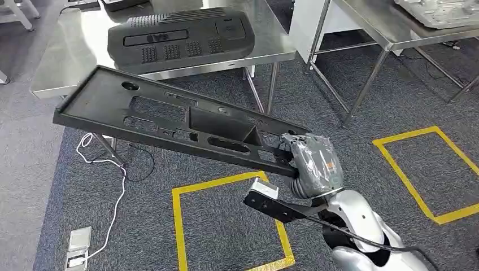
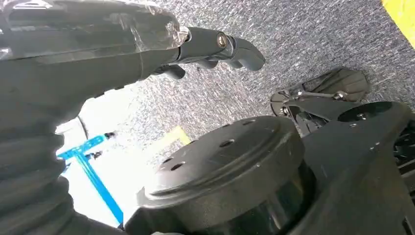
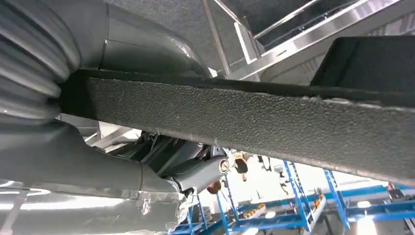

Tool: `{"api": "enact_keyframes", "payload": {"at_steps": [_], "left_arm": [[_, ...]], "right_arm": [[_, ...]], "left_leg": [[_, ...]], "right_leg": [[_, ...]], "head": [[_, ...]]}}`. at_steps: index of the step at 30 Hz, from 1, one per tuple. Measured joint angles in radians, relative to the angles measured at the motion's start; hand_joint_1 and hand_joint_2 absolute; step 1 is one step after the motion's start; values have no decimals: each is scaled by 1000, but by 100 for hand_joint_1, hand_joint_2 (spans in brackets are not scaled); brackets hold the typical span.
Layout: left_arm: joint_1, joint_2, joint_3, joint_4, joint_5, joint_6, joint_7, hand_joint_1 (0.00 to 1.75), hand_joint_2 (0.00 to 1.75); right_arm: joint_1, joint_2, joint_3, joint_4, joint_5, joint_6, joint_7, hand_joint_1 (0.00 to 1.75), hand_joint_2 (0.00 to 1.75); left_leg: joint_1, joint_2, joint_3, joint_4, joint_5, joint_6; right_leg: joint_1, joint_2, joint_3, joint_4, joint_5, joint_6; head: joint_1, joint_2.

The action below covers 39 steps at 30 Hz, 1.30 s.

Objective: Take the parts from the cabinet and place them on the table.

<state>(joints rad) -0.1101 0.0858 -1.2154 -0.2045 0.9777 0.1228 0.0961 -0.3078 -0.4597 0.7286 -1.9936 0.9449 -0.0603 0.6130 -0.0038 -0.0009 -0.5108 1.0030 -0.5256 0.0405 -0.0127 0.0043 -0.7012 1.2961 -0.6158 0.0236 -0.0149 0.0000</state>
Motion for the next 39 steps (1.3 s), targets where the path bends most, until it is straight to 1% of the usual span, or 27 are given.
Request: {"api": "enact_keyframes", "payload": {"at_steps": [1, 2, 5, 6, 7, 8, 11, 13, 15, 16, 17, 18, 20, 21, 22, 23, 24, 26, 27, 29, 30, 31, 33, 35, 36, 37, 39], "left_arm": [[0, 0, 0, 0, 0, 0, 0, 0, 175], [1, 0, 0, 0, 0, 0, 0, 0, 175], [1, -1, 0, 0, 0, 0, 0, 0, 175], [4, -1, 0, 1, 0, 2, 1, 0, 175], [-4, -1, 0, 2, 0, 4, 2, 0, 175], [-6, -1, 0, 2, 0, 4, 3, 0, 175], [-6, 0, 0, 2, 0, 5, 3, 0, 175], [-7, 0, 0, 2, 0, 5, 3, 0, 175], [-7, 0, 0, 2, 2, 4, 2, 0, 175], [-7, 1, 2, 2, 3, 3, 0, 0, 175], [-7, 2, 3, 2, 3, 2, 0, 0, 175], [-7, 2, 3, 2, 3, 2, 0, 0, 175], [-5, 2, 3, 2, 3, 3, 1, 0, 175], [-4, 2, 3, 2, 3, 4, 2, 0, 175], [-1, 2, 3, 3, 3, 4, 3, 0, 175], [-2, 2, 3, 3, 3, 3, 3, 0, 175], [-1, 2, 3, 2, 4, 3, 3, 0, 175], [-2, 2, 4, 3, 3, 4, 2, 0, 175], [-3, 1, 4, 2, 3, 4, 2, 0, 175], [-5, 0, 4, 2, 1, 4, 2, 0, 175], [-5, 0, 4, 2, 1, 4, 2, 0, 175], [-5, 0, 4, 2, 1, 4, 3, 0, 175], [-4, 0, 4, 2, 1, 4, 3, 0, 175], [-4, 0, 3, 2, 0, 4, 3, 0, 175], [-3, -1, 3, 2, 0, 4, 3, 0, 175], [-2, -2, 3, 2, 0, 3, 5, 0, 175], [-1, -2, 3, 3, 0, 3, 5, 0, 175]], "right_arm": [[0, 0, 0, 1, 1, 0, 0, 175, 175], [0, 0, 0, 1, 1, 0, 0, 175, 175], [0, 0, 3, 3, 4, 2, 0, 175, 175], [1, 1, 4, 7, 7, 4, -1, 175, 175], [0, 2, 6, 9, 7, 5, -3, 175, 175], [3, 2, 9, 10, 7, 7, -4, 175, 175], [1, 1, 9, 10, 10, 7, -6, 175, 175], [-2, 2, 9, 10, 10, 7, -8, 175, 175], [-3, 2, 10, 10, 10, 7, -8, 175, 175], [-3, 2, 11, 10, 10, 7, -8, 175, 175], [-3, 2, 12, 11, 10, 8, -8, 175, 175], [-3, 3, 15, 11, 10, 8, -9, 175, 175], [-4, 6, 16, 11, 10, 8, -10, 175, 175], [-5, 6, 16, 11, 10, 8, -10, 175, 175], [-6, 7, 16, 12, 10, 9, -10, 175, 175], [-8, 8, 18, 12, 10, 9, -10, 175, 175], [-7, 8, 19, 12, 10, 9, -10, 175, 175], [-13, 8, 20, 12, 10, 9, -10, 175, 175], [-13, 8, 20, 11, 10, 9, -11, 175, 175], [-15, 9, 21, 11, 8, 8, -13, 175, 175], [-12, 9, 21, 11, 4, 6, -14, 175, 175], [-12, 9, 21, 11, 2, 6, -14, 175, 175], [-10, 9, 23, 12, 0, 6, -15, 175, 175], [-10, 9, 23, 12, -2, 5, -16, 175, 175], [-10, 9, 23, 12, -3, 5, -19, 175, 175], [-8, 9, 24, 16, -6, 4, -19, 175, 175], [-10, 9, 24, 16, -8, 3, -24, 175, 175]], "left_leg": [[1, 0, 3, 1, -6, -2], [4, -1, 9, 1, -12, -4], [20, -15, 63, 4, -51, -28], [20, -17, 59, 5, -62, -38], [23, -24, 57, 22, -64, -42], [20, -27, 50, 19, -73, -51], [23, -25, 56, 44, -66, -67], [21, -14, 1, 145, -72, -75], [20, -13, -100, 286, -138, -79], [17, -13, -131, 320, -154, -78], [11, -13, -144, 319, -144, -75], [6, -13, -136, 276, -101, -69], [-1, 1, -96, 133, 25, -52], [-5, 16, -87, 86, 53, -44], [-18, 38, -101, 104, 13, -36], [-22, 39, -100, 68, 2, -26], [-22, 37, -100, 59, 32, -24], [-12, 22, -86, 43, 29, -14], [-7, 20, -75, 32, 32, -14], [-4, 16, -62, 25, 26, -2], [-4, 13, -57, 25, 19, 2], [-5, 9, -52, 25, 14, 2], [-5, 2, -35, 25, -1, 1], [-4, -8, 1, 26, -27, -4], [-4, -10, 15, 26, -40, -8], [-7, -10, 8, 24, -47, -15], [-3, -13, 3, 25, -50, -24]], "right_leg": [[-3, 0, -40, 52, -8, 5], [-5, 0, -47, 48, 9, 9], [-19, 5, 32, -193, 179, 21], [-18, 30, 34, -207, 181, 32], [-14, 32, 27, -227, 134, 22], [-11, 27, 27, -211, 166, -3], [-13, 9, 51, -224, 146, -26], [-12, -4, 72, -234, 137, -37], [-8, -20, 90, -237, 121, -42], [-7, -25, 99, -237, 113, -44], [-7, -33, 113, -237, 103, -44], [-6, -39, 128, -237, 93, -43], [-3, -53, 157, -238, 75, -42], [-3, -57, 168, -240, 67, -40], [-2, -63, 174, -244, 67, -38], [0, -67, 167, -245, 61, -28], [2, -71, 172, -244, 53, -22], [8, -87, 190, -254, 41, -11], [2, -63, 193, -241, 31, -9], [-1, -20, 128, -124, -18, -4], [-2, -13, 63, -24, -50, 0], [-2, -11, 29, 22, -56, 2], [-1, -11, -14, 38, -12, 3], [-2, -10, 26, -121, 131, -3], [-1, -9, 44, -189, 171, -9], [7, -4, 44, -176, 160, -11], [8, -4, 68, -227, 128, -20]], "head": [[5, 0], [7, 0], [16, 0], [21, 0], [23, 0], [21, 0], [19, 0], [3, 0], [-5, 0], [-7, 0], [-10, 0], [-16, 0], [-29, 0], [-31, 0], [-23, 0], [-35, 0], [-39, 0], [-30, 0], [-26, 0], [-10, 0], [0, 0], [3, 0], [10, 0], [21, 0], [25, 0], [19, 0], [24, 0]]}}
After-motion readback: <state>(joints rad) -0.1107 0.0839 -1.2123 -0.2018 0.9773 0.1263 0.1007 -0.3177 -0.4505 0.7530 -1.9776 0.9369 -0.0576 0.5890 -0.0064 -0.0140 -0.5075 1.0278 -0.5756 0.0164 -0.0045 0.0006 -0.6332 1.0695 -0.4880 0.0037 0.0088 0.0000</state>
